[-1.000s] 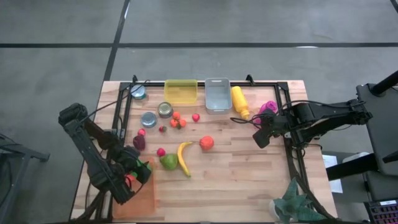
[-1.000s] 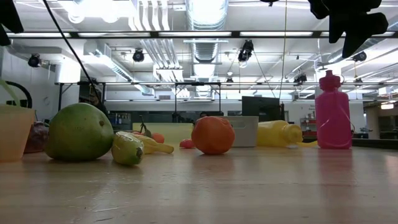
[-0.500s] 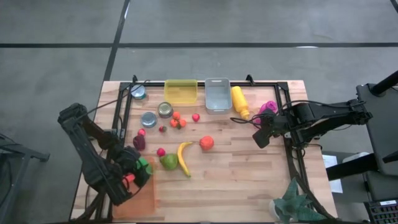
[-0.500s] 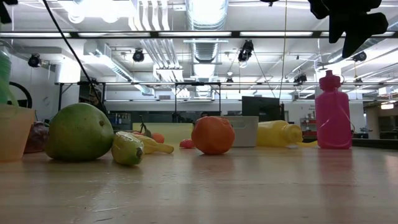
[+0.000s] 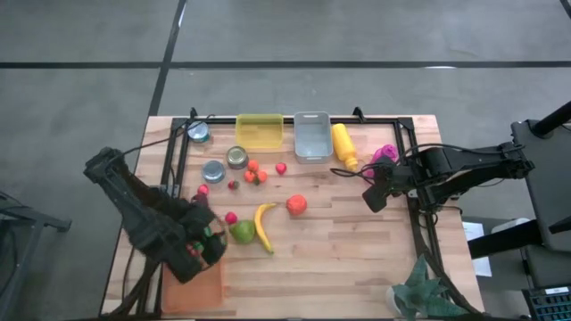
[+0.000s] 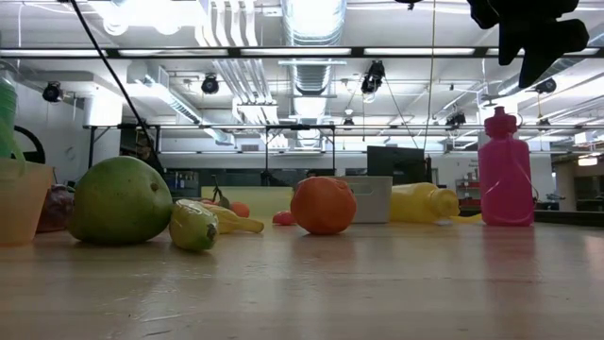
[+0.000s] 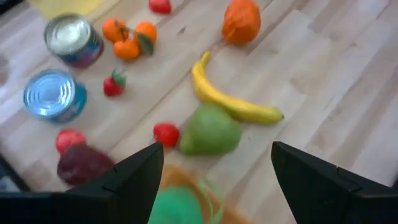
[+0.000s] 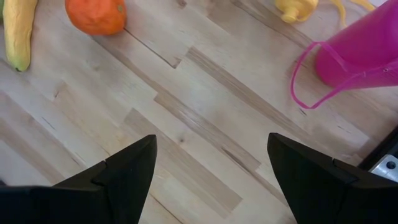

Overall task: Pick & Place Food Item
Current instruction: Put the pink tumbler into the orange bin

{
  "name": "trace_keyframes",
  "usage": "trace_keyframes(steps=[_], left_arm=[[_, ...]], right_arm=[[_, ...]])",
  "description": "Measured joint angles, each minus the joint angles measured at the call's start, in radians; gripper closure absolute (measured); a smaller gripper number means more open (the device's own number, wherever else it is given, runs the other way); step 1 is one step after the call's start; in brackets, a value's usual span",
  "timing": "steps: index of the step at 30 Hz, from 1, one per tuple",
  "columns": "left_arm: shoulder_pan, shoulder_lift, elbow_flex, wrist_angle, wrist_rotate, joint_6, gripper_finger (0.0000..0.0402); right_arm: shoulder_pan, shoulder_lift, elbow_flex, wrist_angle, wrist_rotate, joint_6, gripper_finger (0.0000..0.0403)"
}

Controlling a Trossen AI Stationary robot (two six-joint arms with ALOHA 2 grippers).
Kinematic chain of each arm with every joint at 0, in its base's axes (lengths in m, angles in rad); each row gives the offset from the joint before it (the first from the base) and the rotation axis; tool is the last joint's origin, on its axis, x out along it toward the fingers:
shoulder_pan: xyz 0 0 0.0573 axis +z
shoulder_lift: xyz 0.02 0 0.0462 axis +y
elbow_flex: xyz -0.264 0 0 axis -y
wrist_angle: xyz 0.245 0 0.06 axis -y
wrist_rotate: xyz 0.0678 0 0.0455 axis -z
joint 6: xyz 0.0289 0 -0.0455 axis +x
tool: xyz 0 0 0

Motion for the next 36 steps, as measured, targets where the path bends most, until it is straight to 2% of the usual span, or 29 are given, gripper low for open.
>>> trace_keyframes(steps=[11, 17, 27, 33, 36], left_arm=[[0.246, 0.000, -0.010, 0.373, -0.017, 0.603, 0.0098], [0.407, 0.000, -0.089, 0.634, 0.085, 0.933, 0.0098], [0.695, 0.001, -0.231, 0.980, 0.326, 1.142, 0.0098], [0.728, 0.001, -0.318, 1.187, 0.394, 1.184, 0.0098], [0.728, 0.001, -0.331, 1.183, 0.397, 1.190, 0.0098]], right_arm=[[0.000, 0.000, 0.000, 0.005, 0.000, 0.000, 0.0099], [0.000, 0.000, 0.000, 0.010, 0.000, 0.000, 0.0099], [0.000, 0.000, 0.000, 0.016, 0.000, 0.000, 0.0099], [0.000, 0.000, 0.000, 0.017, 0.000, 0.000, 0.0099], [0.000, 0.000, 0.000, 0.020, 0.000, 0.000, 0.0099]])
